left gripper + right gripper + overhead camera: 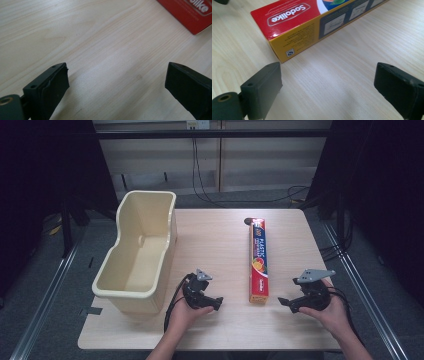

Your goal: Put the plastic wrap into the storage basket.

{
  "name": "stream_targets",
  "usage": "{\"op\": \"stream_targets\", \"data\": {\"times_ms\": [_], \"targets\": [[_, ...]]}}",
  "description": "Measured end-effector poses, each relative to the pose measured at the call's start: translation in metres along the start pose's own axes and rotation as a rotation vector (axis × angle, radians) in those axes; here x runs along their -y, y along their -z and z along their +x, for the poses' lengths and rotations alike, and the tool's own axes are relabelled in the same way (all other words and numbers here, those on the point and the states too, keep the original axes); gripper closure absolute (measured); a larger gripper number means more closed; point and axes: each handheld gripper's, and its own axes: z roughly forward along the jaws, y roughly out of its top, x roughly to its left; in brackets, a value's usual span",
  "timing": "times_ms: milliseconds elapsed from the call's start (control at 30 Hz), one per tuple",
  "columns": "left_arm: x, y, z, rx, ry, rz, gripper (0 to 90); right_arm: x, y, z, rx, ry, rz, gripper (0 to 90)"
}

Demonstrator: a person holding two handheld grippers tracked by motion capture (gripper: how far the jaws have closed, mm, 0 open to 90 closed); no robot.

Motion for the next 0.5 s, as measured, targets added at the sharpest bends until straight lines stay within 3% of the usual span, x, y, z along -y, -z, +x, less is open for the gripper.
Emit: {"op": "stream_targets", "data": {"times_ms": [133, 233, 333, 500], "targets": [[-0.001, 0.003, 0.003, -0.002, -0.003, 0.011, 4.8, -0.001, 0.0, -0.001, 0.013, -0.013, -0.013, 8.4], [-0.004, 0.005, 0.005, 0.013, 0.022, 0.013, 4.9, -0.002, -0.001, -0.002, 0.015, -0.011, -0.01, 8.6], [-0.011, 0.008, 0.006, 0.039, 0.033, 0.005, 4.9, -0.003, -0.001, -0.002, 0.03, -0.014, -0.013, 8.3], [-0.021, 0.011, 0.005, 0.038, 0.051, -0.01, 5.0, -0.005, 0.0, -0.003, 0.046, -0.028, -0.038, 8.3]]}}
